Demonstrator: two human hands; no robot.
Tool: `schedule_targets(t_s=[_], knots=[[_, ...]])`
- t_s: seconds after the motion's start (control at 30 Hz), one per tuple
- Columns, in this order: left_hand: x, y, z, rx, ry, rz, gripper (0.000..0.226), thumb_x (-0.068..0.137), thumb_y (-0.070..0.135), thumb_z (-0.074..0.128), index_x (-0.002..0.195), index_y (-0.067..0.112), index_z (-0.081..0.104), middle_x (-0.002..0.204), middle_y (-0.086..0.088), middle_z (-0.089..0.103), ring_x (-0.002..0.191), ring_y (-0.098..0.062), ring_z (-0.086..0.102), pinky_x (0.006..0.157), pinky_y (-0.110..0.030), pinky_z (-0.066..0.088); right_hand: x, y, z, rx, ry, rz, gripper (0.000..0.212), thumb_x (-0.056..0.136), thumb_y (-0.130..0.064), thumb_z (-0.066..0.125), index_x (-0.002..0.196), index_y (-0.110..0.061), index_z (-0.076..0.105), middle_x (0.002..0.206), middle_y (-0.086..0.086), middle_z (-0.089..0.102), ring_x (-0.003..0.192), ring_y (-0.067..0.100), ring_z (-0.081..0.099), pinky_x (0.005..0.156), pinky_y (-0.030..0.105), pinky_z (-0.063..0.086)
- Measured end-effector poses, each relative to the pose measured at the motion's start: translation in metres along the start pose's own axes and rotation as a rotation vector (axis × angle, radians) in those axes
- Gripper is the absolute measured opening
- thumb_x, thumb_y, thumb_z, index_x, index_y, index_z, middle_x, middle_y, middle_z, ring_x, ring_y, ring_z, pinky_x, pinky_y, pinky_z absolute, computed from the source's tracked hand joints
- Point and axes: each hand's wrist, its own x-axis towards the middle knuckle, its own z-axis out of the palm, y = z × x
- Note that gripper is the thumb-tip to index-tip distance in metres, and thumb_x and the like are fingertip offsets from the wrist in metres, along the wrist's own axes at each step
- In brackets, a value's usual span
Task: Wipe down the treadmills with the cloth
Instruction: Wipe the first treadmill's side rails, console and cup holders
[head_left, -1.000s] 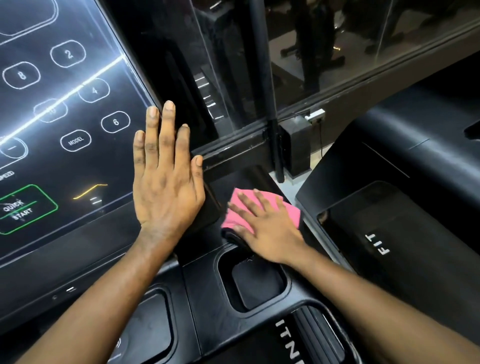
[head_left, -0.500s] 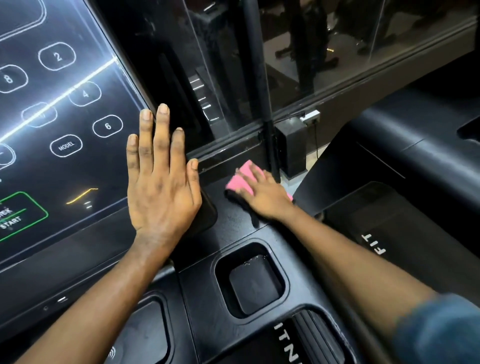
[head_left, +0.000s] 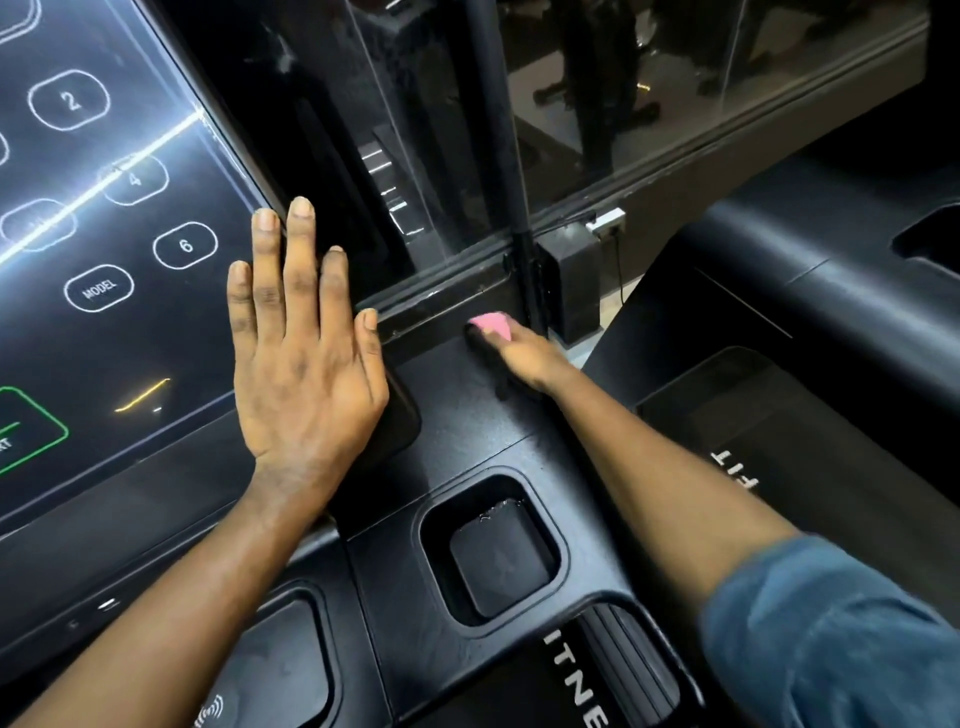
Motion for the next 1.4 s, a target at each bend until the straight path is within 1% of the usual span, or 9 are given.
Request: schedule_targets(t_s=[0.2, 0.4, 0.5, 0.67, 0.8, 1.0, 1.13, 1.27, 1.4], knots=[[-0.001, 0.003, -0.001, -0.015, -0.005, 0.005, 0.048, 0.107, 0.028, 0.034, 0.148, 0.003, 0.038, 0.168, -0.014, 0.009, 0.156, -0.031, 0.002, 0.127, -0.045, 0.001, -0.086, 0.076, 0.004, 0.116, -0.028, -0.321, 0.053, 0.103, -0.05, 0.051, 0.151, -0.053, 0.032, 0.167, -0.018, 0.017, 0.153, -0.001, 0.008, 0.126, 0.03, 0.006], [0.0, 0.0, 0.002, 0.002, 0.004, 0.009, 0.049, 0.107, 0.029, 0.032, 0.148, 0.003, 0.038, 0.168, -0.014, 0.009, 0.156, -0.031, 0.003, 0.127, -0.047, 0.004, -0.016, 0.074, 0.011, 0.568, -0.022, 0.222, 0.072, 0.08, -0.088, 0.05, 0.123, -0.035, 0.072, 0.128, 0.004, 0.069, 0.118, 0.022, 0.064, 0.113, 0.041, 0.043], [0.0, 0.002, 0.002, 0.007, 0.001, 0.007, 0.049, 0.107, 0.028, 0.033, 0.148, 0.003, 0.038, 0.168, -0.014, 0.009, 0.156, -0.032, 0.003, 0.127, -0.046, 0.003, 0.017, 0.038, 0.003, 0.607, -0.044, 0.321, 0.073, 0.1, -0.065, 0.043, 0.139, -0.006, 0.061, 0.101, 0.006, 0.073, 0.108, 0.027, 0.065, 0.095, 0.036, 0.051], [0.0, 0.001, 0.001, 0.001, -0.001, 0.008, 0.048, 0.106, 0.028, 0.035, 0.148, 0.004, 0.039, 0.168, -0.014, 0.011, 0.156, -0.032, 0.003, 0.127, -0.045, 0.002, -0.01, 0.025, 0.006, 0.085, 0.005, -0.103, 0.053, 0.107, -0.048, 0.042, 0.158, -0.039, 0.032, 0.166, -0.003, 0.027, 0.154, 0.017, 0.021, 0.12, 0.029, 0.016], [0.0, 0.0, 0.002, 0.001, -0.001, 0.014, 0.049, 0.107, 0.029, 0.033, 0.148, 0.004, 0.039, 0.168, -0.014, 0.009, 0.156, -0.031, 0.001, 0.127, -0.047, 0.004, -0.072, 0.055, 0.009, -0.127, 0.016, -0.345, 0.059, 0.098, -0.065, 0.043, 0.153, -0.06, 0.02, 0.168, -0.021, 0.0, 0.155, 0.011, 0.006, 0.124, 0.038, 0.012], [0.001, 0.001, 0.003, 0.025, -0.003, 0.01, 0.049, 0.107, 0.028, 0.033, 0.149, 0.003, 0.038, 0.168, -0.015, 0.009, 0.156, -0.031, 0.0, 0.127, -0.047, 0.004, 0.012, 0.063, 0.012, 0.305, -0.092, -0.029, 0.055, 0.088, -0.072, 0.049, 0.139, -0.051, 0.055, 0.153, -0.012, 0.049, 0.142, 0.01, 0.043, 0.125, 0.038, 0.022], [0.0, 0.001, 0.003, 0.032, -0.002, 0.012, 0.049, 0.107, 0.028, 0.033, 0.149, 0.003, 0.039, 0.168, -0.014, 0.009, 0.156, -0.031, 0.001, 0.127, -0.047, 0.004, 0.018, 0.002, 0.011, 0.005, 0.082, 0.133, 0.069, 0.099, -0.07, 0.029, 0.16, -0.038, 0.025, 0.167, 0.008, 0.026, 0.152, 0.033, 0.027, 0.122, 0.042, 0.021], [0.001, 0.001, 0.002, 0.026, 0.003, 0.007, 0.049, 0.106, 0.027, 0.035, 0.148, 0.003, 0.04, 0.168, -0.014, 0.01, 0.156, -0.031, 0.003, 0.127, -0.046, 0.003, -0.037, -0.05, 0.054, -0.629, 0.062, -0.166, 0.069, 0.1, -0.063, 0.023, 0.161, -0.041, 0.001, 0.171, 0.003, -0.007, 0.155, 0.043, -0.006, 0.12, 0.066, 0.002], [-0.001, 0.0, -0.001, -0.001, 0.005, 0.011, 0.048, 0.106, 0.027, 0.036, 0.148, 0.005, 0.04, 0.168, -0.013, 0.011, 0.156, -0.03, 0.004, 0.127, -0.045, 0.004, -0.13, -0.039, 0.079, -0.678, -0.034, -0.65, 0.062, 0.101, -0.061, 0.026, 0.158, -0.037, 0.027, 0.168, 0.001, 0.022, 0.156, 0.038, 0.008, 0.121, 0.066, 0.003]])
